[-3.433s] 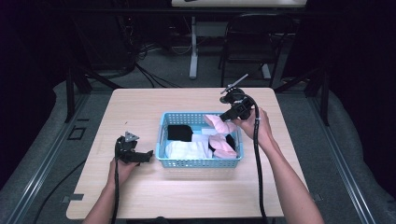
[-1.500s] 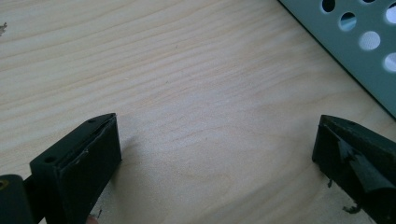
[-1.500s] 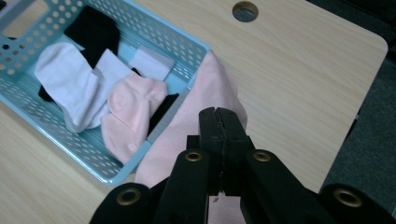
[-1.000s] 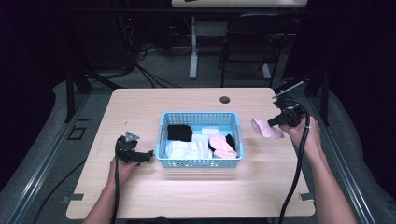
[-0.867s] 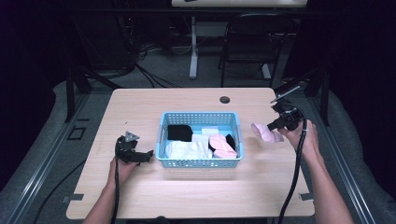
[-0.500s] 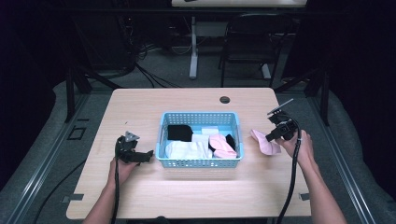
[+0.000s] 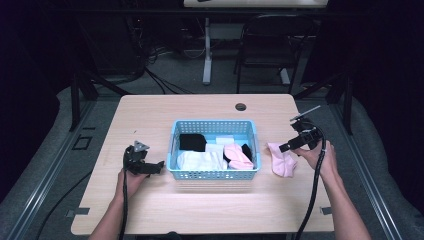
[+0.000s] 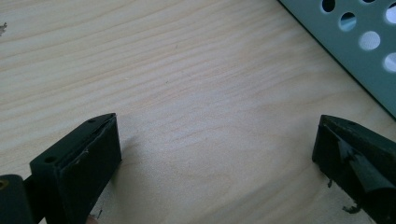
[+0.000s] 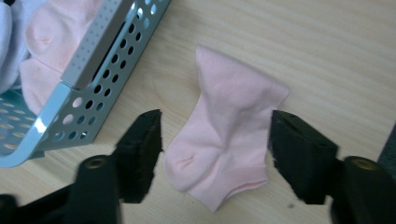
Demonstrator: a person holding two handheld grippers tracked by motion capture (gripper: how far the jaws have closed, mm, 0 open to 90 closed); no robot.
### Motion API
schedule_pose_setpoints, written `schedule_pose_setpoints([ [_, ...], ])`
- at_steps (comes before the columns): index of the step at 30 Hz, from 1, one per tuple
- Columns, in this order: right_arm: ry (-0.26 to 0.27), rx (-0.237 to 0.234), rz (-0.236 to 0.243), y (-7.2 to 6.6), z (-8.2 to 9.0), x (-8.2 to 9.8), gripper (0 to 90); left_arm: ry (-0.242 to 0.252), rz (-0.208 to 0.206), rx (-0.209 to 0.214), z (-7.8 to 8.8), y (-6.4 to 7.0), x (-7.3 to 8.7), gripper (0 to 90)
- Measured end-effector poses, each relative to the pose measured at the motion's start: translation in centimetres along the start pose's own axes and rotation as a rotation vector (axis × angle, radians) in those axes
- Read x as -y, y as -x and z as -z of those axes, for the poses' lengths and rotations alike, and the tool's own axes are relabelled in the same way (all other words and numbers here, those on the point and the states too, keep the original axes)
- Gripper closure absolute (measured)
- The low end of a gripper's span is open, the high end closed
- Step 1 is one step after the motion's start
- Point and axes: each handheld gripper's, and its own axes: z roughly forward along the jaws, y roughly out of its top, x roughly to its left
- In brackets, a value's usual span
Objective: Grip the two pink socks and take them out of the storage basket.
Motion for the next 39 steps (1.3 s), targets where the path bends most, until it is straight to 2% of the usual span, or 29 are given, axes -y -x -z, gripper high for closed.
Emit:
schedule_pose_setpoints([
  [4,0.027,0.002,0.016,-0.8,1.3,-0.3,14.2,0.0,0.0,0.0,0.0,0.0,0.0,1.1],
  [8,0.044,-0.002,0.042,-1.8,2.3,-0.9,8.1,0.001,0.0,0.0,0.0,0.0,0.0,1.1],
  [12,0.05,-0.008,0.088,-3.2,3.1,-1.6,4.8,0.0,0.0,0.0,0.0,0.0,0.0,1.1],
  [18,0.066,-0.047,0.167,-6.7,3.2,-2.9,3.1,0.0,0.0,0.0,0.0,0.0,0.0,1.1],
  [19,0.056,-0.044,0.187,-7.1,3.2,-3.1,2.9,0.0,0.0,0.0,0.0,0.0,0.0,1.1],
  [24,0.054,-0.081,0.255,-10.1,2.4,-4.3,2.4,0.0,0.0,0.0,0.0,0.0,0.0,1.1],
  [28,0.019,-0.097,0.319,-12.2,1.0,-5.4,2.5,0.0,0.0,0.0,0.0,0.0,0.0,1.1],
  [30,0.015,-0.105,0.333,-12.5,0.7,-5.5,2.6,0.0,0.0,0.0,0.0,0.0,0.0,1.1],
  [34,-0.016,-0.113,0.351,-13.9,-1.2,-5.9,5.0,0.001,0.0,0.001,0.0,0.0,0.0,1.1],
  [39,-0.056,-0.127,0.362,-14.5,-3.3,-6.2,7.4,0.0,0.0,0.001,0.0,0.0,0.0,1.1],
])
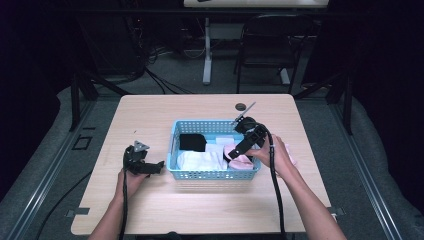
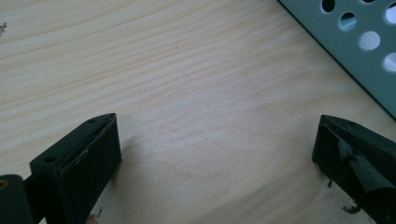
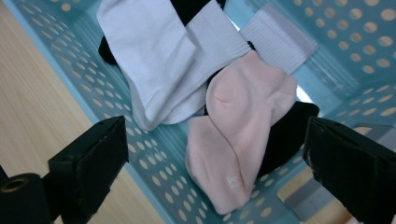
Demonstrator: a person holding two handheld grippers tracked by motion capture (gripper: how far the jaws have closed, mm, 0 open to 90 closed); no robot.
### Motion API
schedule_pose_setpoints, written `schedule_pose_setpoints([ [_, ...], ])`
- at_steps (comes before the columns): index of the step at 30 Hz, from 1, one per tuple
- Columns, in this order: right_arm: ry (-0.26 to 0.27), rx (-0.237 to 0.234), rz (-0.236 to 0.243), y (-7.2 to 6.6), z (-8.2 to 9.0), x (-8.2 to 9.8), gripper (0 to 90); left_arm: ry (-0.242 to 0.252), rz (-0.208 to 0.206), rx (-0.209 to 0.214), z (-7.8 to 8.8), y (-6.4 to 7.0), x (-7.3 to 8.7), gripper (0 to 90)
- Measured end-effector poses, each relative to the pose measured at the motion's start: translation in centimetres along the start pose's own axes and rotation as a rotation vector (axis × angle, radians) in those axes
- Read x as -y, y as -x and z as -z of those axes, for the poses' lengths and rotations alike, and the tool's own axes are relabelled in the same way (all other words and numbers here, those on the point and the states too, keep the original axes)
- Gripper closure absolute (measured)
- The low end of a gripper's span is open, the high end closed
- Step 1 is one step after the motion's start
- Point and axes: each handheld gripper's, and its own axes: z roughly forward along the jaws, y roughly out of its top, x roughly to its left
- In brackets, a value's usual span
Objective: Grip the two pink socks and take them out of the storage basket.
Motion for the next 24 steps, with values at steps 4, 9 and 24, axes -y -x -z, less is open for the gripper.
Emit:
schedule_pose_setpoints([
  [4,-0.041,-0.007,-0.004,0.0,-1.8,-0.1,9.6,0.0,0.0,0.002,0.0,0.0,0.0,1.1],
  [9,-0.095,-0.009,-0.003,0.1,-3.7,-0.1,13.5,0.0,-0.001,0.001,0.0,0.0,0.0,1.1],
  [24,-0.176,0.048,-0.025,0.2,-6.5,0.2,30.8,0.0,-0.001,0.002,0.0,0.0,0.0,1.1],
])
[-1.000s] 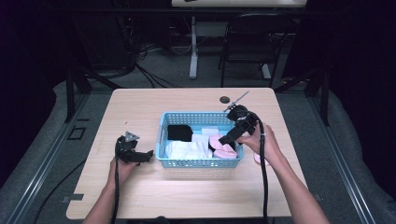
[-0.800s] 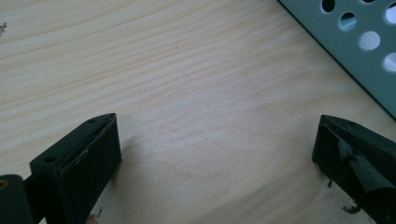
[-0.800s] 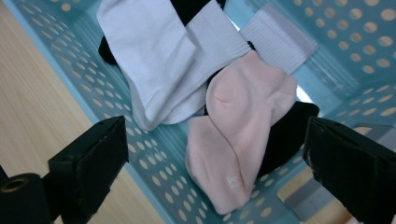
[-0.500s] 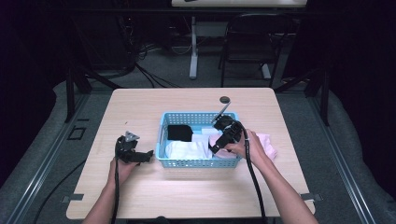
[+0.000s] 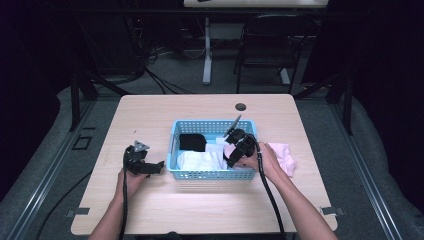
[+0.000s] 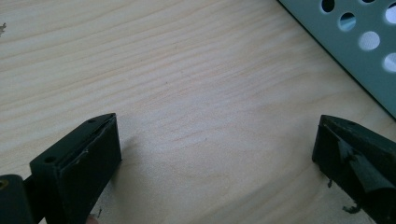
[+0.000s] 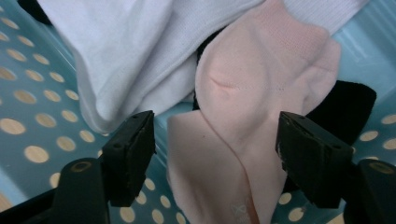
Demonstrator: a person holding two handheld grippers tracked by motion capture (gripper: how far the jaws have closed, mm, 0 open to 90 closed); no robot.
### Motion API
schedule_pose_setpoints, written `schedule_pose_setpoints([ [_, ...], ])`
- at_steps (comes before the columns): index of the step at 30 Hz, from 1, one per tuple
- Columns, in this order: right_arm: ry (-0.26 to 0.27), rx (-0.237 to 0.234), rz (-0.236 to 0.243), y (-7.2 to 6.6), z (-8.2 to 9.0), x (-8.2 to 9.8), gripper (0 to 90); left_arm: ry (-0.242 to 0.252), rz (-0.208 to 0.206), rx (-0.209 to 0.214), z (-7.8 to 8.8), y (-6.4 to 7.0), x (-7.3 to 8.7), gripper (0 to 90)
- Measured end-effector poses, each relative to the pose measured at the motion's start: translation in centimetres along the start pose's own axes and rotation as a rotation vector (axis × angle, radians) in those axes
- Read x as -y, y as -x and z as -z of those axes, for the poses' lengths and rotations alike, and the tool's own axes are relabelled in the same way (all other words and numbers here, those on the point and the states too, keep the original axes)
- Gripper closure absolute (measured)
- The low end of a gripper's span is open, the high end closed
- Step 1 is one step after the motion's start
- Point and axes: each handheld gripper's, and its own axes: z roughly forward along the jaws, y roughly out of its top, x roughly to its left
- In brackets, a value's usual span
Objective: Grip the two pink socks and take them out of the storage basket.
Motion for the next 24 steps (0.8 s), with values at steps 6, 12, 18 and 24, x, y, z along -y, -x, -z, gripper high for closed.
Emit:
schedule_pose_setpoints([
  [6,-0.037,0.015,0.007,0.3,-0.4,0.0,52.7,0.0,0.0,0.001,0.0,0.0,0.0,1.1],
  [12,-0.018,0.023,-0.01,0.7,-0.1,0.3,73.0,-0.001,0.001,0.001,0.0,0.0,0.0,1.1],
  [18,-0.018,0.025,-0.006,1.0,0.2,0.5,83.7,0.0,0.001,0.001,0.0,0.0,0.0,1.1],
  [24,0.048,0.02,-0.041,0.9,0.9,0.9,85.0,0.0,0.001,0.001,0.0,0.0,0.0,1.1],
])
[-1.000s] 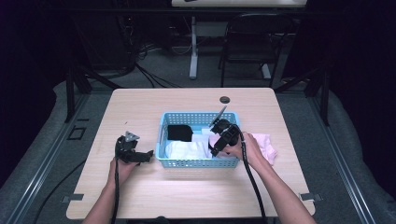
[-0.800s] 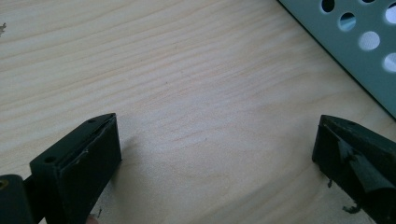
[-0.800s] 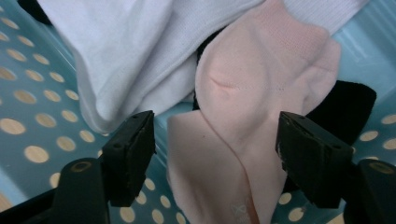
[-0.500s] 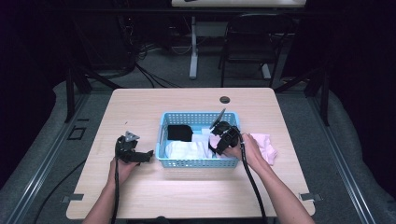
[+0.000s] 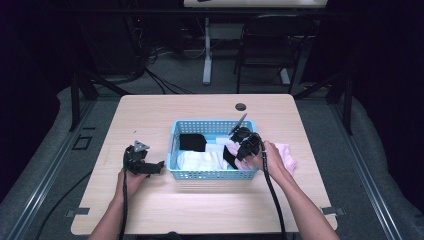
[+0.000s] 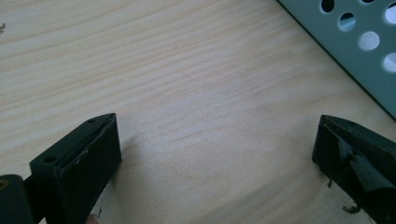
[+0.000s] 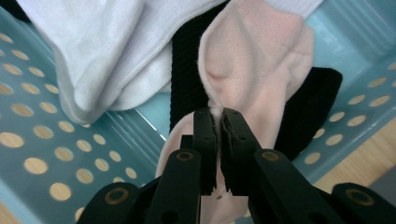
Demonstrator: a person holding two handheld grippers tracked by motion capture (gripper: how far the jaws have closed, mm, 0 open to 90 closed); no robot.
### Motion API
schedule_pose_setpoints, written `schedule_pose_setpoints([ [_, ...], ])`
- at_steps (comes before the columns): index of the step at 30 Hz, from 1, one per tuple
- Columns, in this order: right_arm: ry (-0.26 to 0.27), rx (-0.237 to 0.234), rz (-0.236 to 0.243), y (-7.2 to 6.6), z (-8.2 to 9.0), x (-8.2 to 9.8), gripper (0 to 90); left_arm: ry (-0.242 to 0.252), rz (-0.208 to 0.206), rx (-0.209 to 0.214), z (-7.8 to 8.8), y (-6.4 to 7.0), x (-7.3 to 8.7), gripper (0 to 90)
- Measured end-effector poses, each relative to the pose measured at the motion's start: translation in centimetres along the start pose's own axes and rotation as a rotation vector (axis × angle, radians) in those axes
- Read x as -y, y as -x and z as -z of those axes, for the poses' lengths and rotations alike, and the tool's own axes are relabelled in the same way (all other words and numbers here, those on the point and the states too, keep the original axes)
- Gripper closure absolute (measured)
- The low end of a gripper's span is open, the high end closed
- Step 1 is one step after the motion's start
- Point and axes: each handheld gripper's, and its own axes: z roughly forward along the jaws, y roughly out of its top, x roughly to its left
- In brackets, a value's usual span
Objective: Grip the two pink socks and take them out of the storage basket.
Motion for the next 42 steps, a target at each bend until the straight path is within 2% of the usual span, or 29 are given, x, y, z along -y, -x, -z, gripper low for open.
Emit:
schedule_pose_setpoints([
  [1,-0.023,0.0,0.017,0.2,0.4,-0.1,85.1,-0.001,0.002,0.001,0.0,0.0,0.0,1.1],
  [7,0.017,-0.004,0.023,0.1,2.0,-0.1,85.2,-0.001,0.002,0.002,0.0,0.0,0.0,1.1],
  [8,0.031,-0.005,0.012,0.1,2.5,-0.1,85.3,-0.001,0.002,0.001,0.0,0.0,0.0,1.1],
  [10,0.031,0.0,0.02,0.1,2.7,-0.2,85.3,-0.002,0.002,0.002,0.0,0.0,0.0,1.1],
  [12,0.06,-0.006,0.002,0.1,3.0,-0.2,85.3,-0.001,0.002,0.001,0.0,0.0,0.0,1.1],
  [14,0.051,-0.003,0.015,0.1,3.5,-0.3,85.3,-0.001,0.0,0.0,0.0,0.0,0.0,1.1],
  [18,0.087,-0.004,0.01,-0.1,4.1,-0.4,85.4,-0.001,0.002,0.002,0.0,0.0,0.0,1.1],
  [21,0.086,-0.003,0.028,-0.1,4.6,-0.6,85.4,-0.002,0.002,0.002,0.0,0.0,0.0,1.1],
  [33,0.142,0.001,0.021,-0.1,7.3,-1.2,85.5,-0.002,0.002,0.002,0.0,0.0,0.0,1.1],
  [42,0.159,0.009,0.026,-0.1,8.9,-1.4,85.5,-0.002,0.002,0.002,0.0,0.0,0.0,1.1],
])
